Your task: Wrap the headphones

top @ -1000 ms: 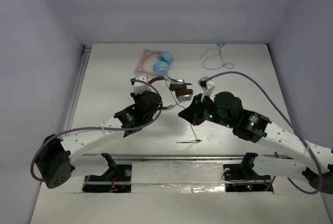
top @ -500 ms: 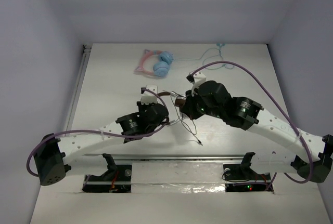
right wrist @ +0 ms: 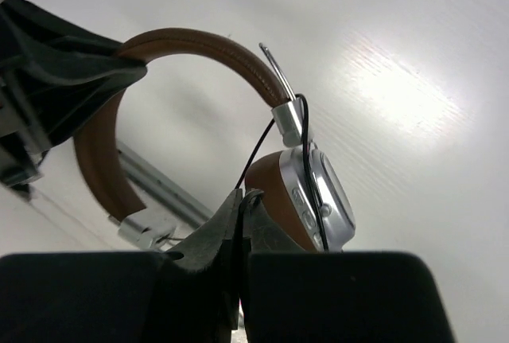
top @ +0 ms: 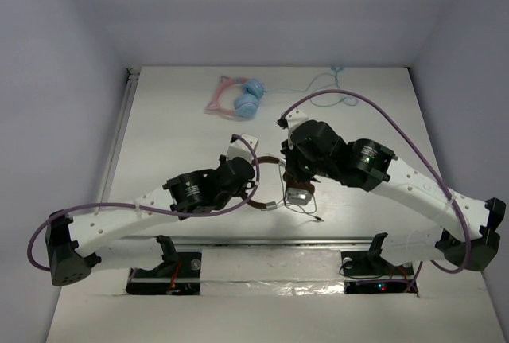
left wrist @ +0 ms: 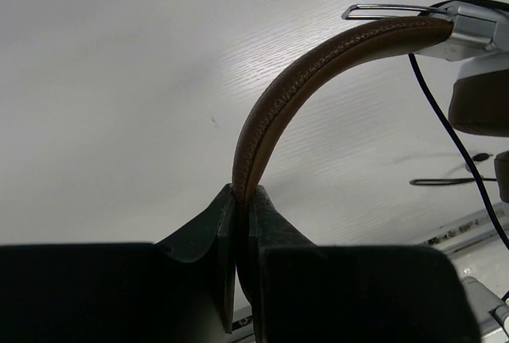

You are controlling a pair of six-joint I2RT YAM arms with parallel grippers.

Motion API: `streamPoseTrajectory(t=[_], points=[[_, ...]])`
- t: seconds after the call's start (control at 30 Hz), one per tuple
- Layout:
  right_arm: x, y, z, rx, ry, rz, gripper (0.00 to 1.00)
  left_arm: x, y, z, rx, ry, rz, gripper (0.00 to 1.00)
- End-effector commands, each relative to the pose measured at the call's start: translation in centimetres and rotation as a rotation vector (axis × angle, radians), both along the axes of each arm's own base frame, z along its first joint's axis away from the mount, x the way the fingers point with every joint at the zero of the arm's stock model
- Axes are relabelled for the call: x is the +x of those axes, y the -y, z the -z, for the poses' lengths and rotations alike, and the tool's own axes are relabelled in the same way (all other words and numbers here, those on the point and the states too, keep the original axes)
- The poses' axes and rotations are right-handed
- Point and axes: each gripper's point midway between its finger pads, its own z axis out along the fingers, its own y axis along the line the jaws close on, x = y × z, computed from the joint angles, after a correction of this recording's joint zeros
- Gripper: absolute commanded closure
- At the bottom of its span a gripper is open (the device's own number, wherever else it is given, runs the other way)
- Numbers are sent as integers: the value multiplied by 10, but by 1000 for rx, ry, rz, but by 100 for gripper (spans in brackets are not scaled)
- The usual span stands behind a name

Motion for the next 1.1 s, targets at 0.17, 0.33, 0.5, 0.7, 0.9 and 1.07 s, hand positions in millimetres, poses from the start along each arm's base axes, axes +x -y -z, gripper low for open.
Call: streamPoseTrajectory(t=[0.17, 0.33, 0.5, 0.7, 0.9, 1.07], points=[[42, 22, -28, -58, 228, 144, 100, -21, 19, -29, -9, 2, 257, 100], [54, 33, -39, -43, 313, 226, 96, -15, 2, -31, 66, 31, 229, 100], [52, 27, -38, 5, 304, 216, 91, -8, -1, -33, 83, 47, 225, 100], [34, 36, -45, 88, 280, 178, 83, 8, -8, -29, 99, 43, 181, 100], [8, 46, -37, 109, 192, 121, 100, -3, 14, -41, -57, -8, 349, 100], [28, 56, -41, 61, 269, 222, 100, -29, 36, -54, -154, -34, 532, 100]])
